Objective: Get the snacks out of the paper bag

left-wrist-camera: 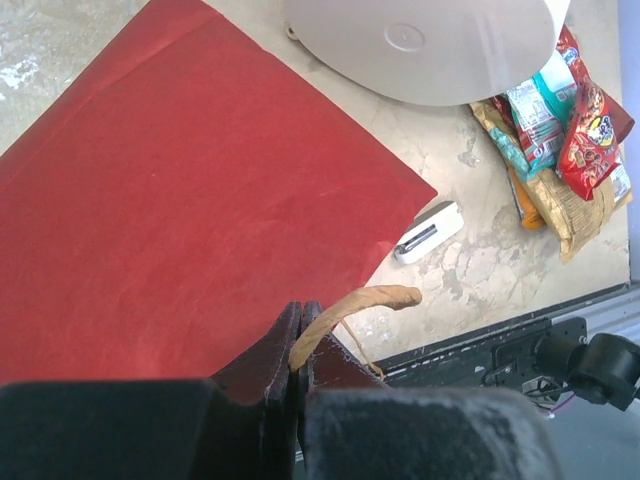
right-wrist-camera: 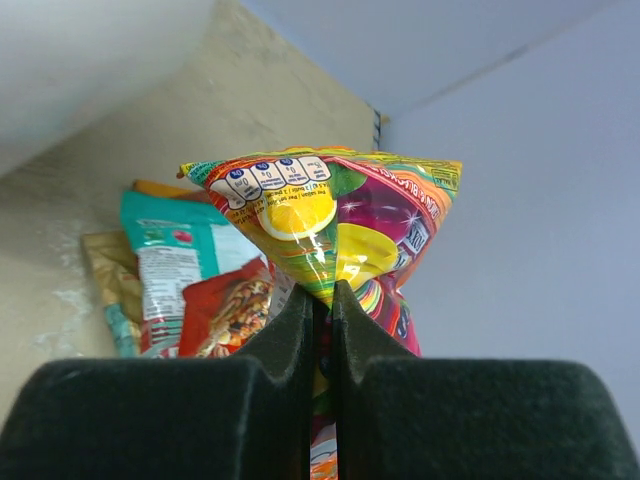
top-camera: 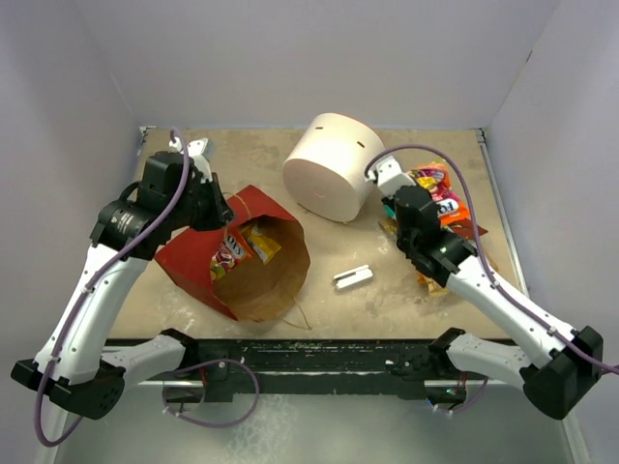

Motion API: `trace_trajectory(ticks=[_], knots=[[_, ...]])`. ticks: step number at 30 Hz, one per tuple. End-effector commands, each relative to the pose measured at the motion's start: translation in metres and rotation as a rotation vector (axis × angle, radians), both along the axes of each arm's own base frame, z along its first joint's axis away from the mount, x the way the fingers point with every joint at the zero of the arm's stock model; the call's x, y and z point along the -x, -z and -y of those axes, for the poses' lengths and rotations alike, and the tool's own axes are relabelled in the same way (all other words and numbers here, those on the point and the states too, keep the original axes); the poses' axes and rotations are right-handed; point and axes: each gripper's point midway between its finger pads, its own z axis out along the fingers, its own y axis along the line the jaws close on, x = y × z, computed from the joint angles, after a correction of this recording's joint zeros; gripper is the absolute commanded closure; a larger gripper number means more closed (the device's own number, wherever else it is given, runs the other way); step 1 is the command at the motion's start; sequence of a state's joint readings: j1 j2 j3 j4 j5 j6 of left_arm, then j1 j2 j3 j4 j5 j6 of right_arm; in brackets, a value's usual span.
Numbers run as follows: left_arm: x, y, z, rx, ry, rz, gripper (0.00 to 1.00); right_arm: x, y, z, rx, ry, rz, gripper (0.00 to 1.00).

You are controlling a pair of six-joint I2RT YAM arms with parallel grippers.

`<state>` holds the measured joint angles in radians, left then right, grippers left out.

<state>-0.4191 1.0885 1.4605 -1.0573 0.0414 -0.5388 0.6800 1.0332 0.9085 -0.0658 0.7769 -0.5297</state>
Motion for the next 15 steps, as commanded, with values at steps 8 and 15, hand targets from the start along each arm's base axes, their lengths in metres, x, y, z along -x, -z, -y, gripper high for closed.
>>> trace_trajectory(ticks=[8, 15], knots=[[-0.006, -0.020, 0.006, -0.036, 0.116, 0.090, 1.00, 0.018, -0.008, 0.094, -0.217, 0.362, 0.050, 1.00], [0.001, -0.020, 0.004, -0.049, 0.140, 0.097, 1.00, 0.049, 0.015, 0.128, -0.138, 0.411, -0.011, 1.00]])
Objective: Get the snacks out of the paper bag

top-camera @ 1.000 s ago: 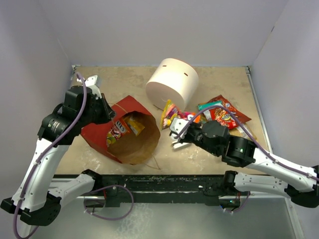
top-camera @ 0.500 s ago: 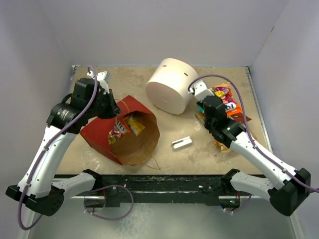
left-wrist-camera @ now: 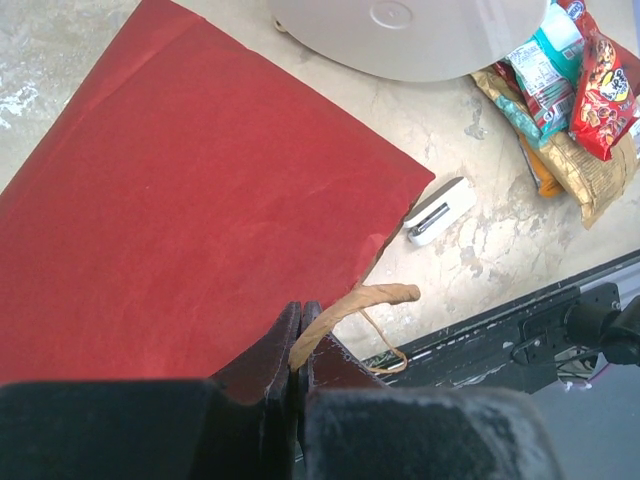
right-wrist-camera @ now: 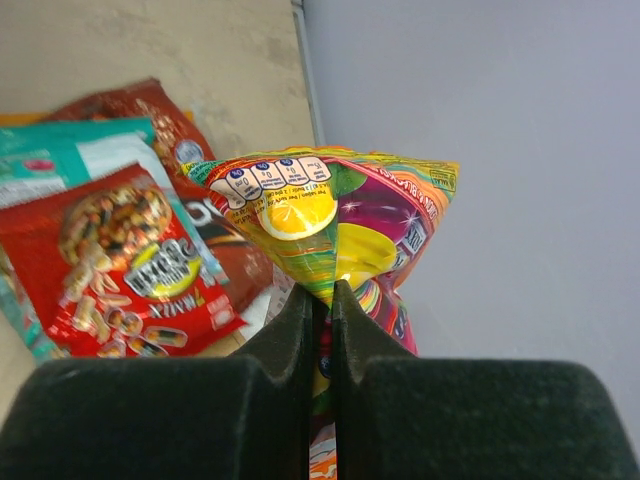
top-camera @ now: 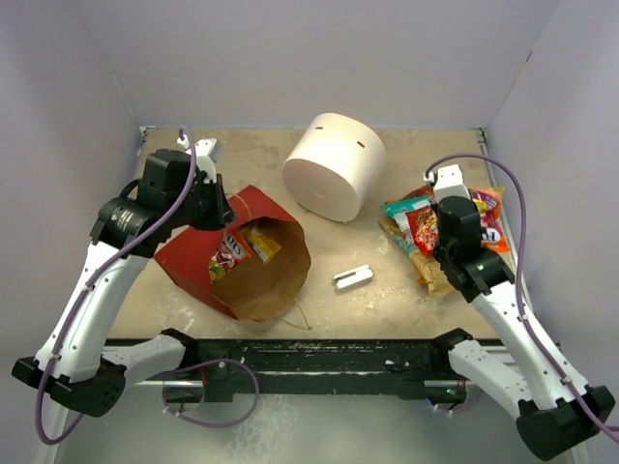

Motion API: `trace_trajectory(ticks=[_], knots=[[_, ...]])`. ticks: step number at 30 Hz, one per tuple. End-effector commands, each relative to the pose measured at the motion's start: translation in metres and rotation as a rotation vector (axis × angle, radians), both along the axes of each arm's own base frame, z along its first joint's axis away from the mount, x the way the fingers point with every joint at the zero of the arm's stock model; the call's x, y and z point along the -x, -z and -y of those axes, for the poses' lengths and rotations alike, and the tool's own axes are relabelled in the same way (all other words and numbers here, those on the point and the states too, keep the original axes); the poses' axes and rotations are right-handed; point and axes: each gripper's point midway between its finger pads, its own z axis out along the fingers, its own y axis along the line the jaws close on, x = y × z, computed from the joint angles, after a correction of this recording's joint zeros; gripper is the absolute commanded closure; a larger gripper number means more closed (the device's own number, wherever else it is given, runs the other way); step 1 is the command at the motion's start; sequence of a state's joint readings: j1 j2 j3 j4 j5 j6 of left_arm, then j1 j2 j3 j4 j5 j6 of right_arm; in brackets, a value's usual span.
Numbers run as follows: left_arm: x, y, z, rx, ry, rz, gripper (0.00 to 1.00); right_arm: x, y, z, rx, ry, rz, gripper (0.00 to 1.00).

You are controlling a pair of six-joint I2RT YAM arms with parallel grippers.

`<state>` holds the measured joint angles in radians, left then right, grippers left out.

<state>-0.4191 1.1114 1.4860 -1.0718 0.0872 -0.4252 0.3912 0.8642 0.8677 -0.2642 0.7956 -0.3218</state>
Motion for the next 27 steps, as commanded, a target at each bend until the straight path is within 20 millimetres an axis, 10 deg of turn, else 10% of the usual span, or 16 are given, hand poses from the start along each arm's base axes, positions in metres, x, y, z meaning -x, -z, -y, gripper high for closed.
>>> trace_trajectory(ticks=[1, 27], knots=[[0.000, -0.019, -0.001, 0.008, 0.033, 0.077, 1.00, 0.014, 0.008, 0.019, -0.001, 0.044, -0.033, 1.00], [0.006, -0.016, -0.003, 0.006, 0.045, 0.101, 1.00, -0.034, 0.090, -0.017, -0.044, -0.165, -0.272, 1.00]])
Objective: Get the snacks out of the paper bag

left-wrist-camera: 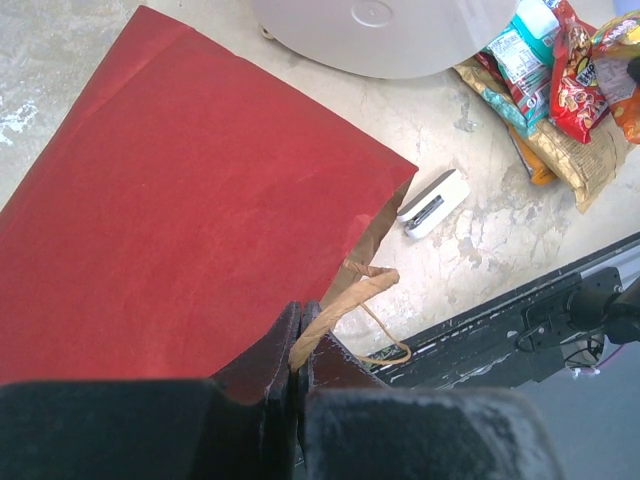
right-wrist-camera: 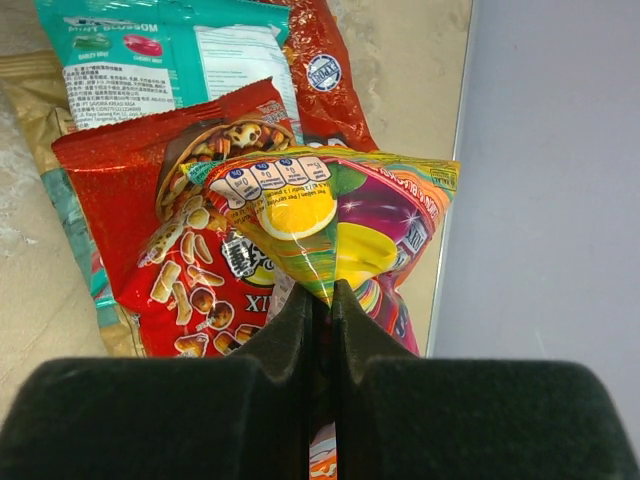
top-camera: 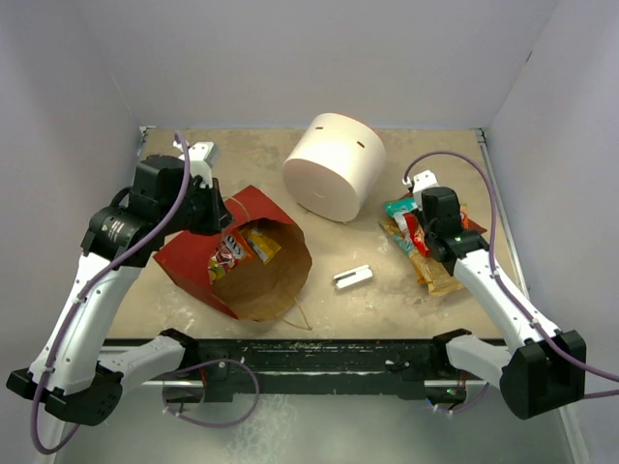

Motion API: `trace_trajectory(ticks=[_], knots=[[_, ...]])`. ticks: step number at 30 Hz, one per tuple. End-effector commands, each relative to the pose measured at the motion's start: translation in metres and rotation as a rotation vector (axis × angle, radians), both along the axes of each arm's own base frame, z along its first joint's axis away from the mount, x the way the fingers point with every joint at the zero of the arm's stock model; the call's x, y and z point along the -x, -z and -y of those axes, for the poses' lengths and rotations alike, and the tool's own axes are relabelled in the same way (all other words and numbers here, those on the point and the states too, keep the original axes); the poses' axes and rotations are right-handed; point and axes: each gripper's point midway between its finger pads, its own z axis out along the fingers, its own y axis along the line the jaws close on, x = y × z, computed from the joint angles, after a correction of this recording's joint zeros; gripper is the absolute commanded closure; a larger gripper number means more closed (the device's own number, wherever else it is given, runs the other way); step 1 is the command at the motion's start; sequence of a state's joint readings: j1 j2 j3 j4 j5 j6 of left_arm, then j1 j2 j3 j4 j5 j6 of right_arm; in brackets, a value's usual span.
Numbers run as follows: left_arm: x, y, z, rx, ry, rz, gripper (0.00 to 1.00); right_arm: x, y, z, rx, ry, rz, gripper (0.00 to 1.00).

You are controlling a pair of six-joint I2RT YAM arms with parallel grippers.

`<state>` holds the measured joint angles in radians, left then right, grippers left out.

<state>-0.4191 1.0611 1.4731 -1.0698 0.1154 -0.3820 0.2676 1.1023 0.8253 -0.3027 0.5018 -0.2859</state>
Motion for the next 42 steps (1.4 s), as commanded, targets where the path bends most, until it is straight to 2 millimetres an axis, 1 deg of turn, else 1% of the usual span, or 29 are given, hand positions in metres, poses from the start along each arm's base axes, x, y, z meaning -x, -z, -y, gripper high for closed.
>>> trace_trajectory(ticks=[1, 6, 10, 11, 12, 13, 18, 20, 23, 26, 29, 32, 36, 42], knots=[[-0.006, -0.008, -0.001, 0.003, -0.003, 0.052, 1.00, -0.006, -0.008, -0.001, 0.027, -0.063, 0.053, 1.00], [-0.008, -0.006, 0.002, 0.004, 0.004, 0.039, 1.00, 0.002, 0.019, 0.001, 0.060, -0.083, -0.011, 1.00], [-0.009, -0.002, 0.003, 0.001, 0.007, 0.026, 1.00, 0.005, 0.029, -0.003, 0.025, -0.078, -0.033, 0.99], [-0.009, -0.002, 0.003, 0.000, 0.008, 0.024, 1.00, 0.005, 0.031, -0.004, 0.016, -0.080, -0.036, 0.95], [-0.009, -0.001, 0.003, -0.002, 0.008, 0.022, 1.00, 0.006, 0.033, -0.006, 0.006, -0.086, -0.042, 0.88], [-0.010, -0.002, 0.003, -0.003, 0.007, 0.022, 1.00, 0.007, 0.035, -0.008, -0.004, -0.097, -0.049, 0.83], [-0.012, -0.002, 0.003, -0.006, 0.004, 0.020, 1.00, 0.010, 0.037, -0.012, -0.012, -0.128, -0.081, 0.68], [-0.013, -0.003, 0.003, -0.006, 0.003, 0.022, 1.00, 0.011, 0.032, -0.013, -0.011, -0.137, -0.084, 0.62], [-0.015, -0.002, 0.002, -0.010, -0.007, 0.022, 1.00, 0.011, 0.020, -0.014, -0.013, -0.147, -0.078, 0.47], [-0.017, -0.002, 0.002, -0.010, -0.017, 0.018, 1.00, 0.012, 0.002, -0.019, -0.041, -0.172, -0.044, 0.33], [-0.017, -0.005, 0.002, -0.001, -0.028, 0.019, 1.00, 0.013, -0.016, -0.028, -0.090, -0.209, 0.012, 0.22], [-0.015, -0.006, 0.000, 0.012, -0.053, 0.019, 1.00, 0.012, -0.030, -0.039, -0.136, -0.257, 0.046, 0.16], [-0.013, -0.005, -0.003, 0.027, -0.089, 0.013, 1.00, 0.011, -0.048, -0.055, -0.188, -0.337, 0.070, 0.11], [-0.006, 0.000, -0.014, 0.013, -0.145, -0.005, 1.00, 0.004, -0.076, -0.070, -0.201, -0.441, 0.135, 0.10]])
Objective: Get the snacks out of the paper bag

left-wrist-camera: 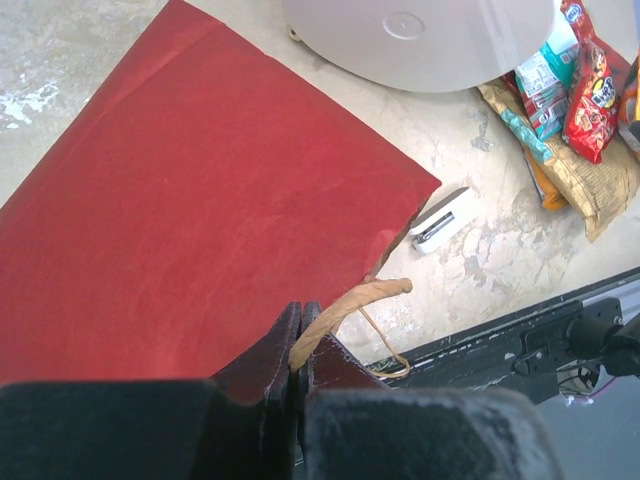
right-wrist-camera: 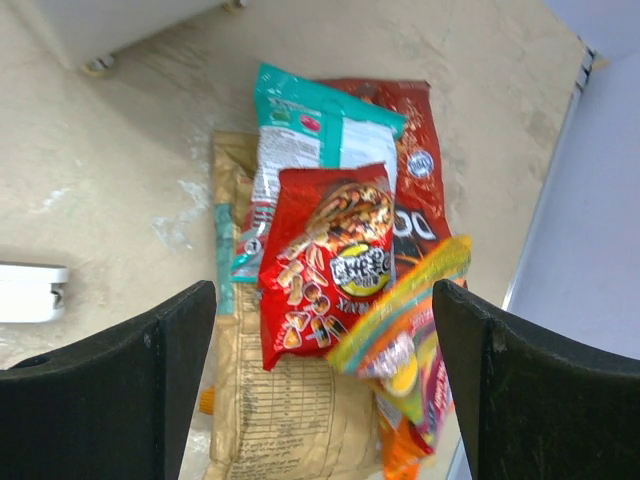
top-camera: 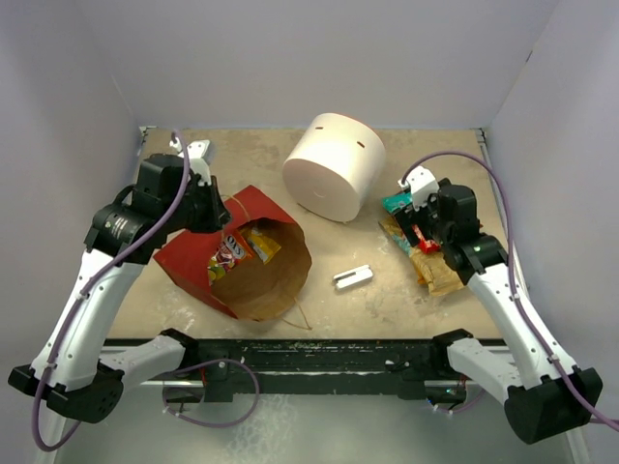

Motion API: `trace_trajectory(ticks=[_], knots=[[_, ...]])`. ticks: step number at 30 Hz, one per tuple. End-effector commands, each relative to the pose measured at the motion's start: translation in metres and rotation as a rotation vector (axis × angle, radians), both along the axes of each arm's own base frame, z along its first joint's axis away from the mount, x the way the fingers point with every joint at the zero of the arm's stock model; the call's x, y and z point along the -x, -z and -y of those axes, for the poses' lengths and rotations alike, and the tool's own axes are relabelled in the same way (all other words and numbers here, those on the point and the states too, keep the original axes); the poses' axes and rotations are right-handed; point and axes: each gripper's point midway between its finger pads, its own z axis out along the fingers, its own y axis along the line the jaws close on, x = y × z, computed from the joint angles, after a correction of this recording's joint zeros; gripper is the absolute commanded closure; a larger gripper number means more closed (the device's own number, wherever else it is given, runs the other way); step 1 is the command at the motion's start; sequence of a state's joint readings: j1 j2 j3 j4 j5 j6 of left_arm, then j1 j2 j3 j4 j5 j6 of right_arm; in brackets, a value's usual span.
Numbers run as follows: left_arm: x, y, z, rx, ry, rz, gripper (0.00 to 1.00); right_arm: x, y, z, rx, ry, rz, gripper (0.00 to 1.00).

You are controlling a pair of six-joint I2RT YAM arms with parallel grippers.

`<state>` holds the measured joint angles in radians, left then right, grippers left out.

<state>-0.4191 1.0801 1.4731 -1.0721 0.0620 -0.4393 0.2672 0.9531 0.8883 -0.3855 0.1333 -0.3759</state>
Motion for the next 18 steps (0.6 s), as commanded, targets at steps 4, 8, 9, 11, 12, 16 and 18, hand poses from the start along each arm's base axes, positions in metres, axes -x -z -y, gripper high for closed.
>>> trace_trajectory(ticks=[4, 8, 9, 11, 12, 16, 18], knots=[[0.005, -0.002, -0.016, 0.003, -0.099, 0.012, 1.00, -0.018, -0.046, -0.027, -0.119, -0.093, 0.125, 0.09], [0.005, -0.001, -0.019, 0.007, -0.132, 0.004, 1.00, -0.031, -0.046, -0.021, -0.208, 0.037, 0.168, 0.09], [0.005, -0.001, -0.019, 0.008, -0.140, 0.003, 1.00, -0.033, -0.045, -0.021, -0.223, 0.051, 0.173, 0.09], [0.006, -0.002, -0.022, 0.011, -0.155, 0.006, 1.00, -0.039, -0.047, -0.017, -0.259, 0.112, 0.191, 0.10], [0.007, -0.002, -0.022, 0.016, -0.156, 0.007, 1.00, -0.040, -0.049, -0.014, -0.264, 0.138, 0.196, 0.10], [0.008, 0.003, -0.023, -0.001, -0.145, 0.003, 1.00, -0.043, -0.049, -0.004, -0.253, 0.210, 0.202, 0.10], [0.007, 0.006, -0.023, -0.019, -0.135, -0.004, 1.00, -0.045, -0.048, 0.009, -0.225, 0.288, 0.209, 0.09]])
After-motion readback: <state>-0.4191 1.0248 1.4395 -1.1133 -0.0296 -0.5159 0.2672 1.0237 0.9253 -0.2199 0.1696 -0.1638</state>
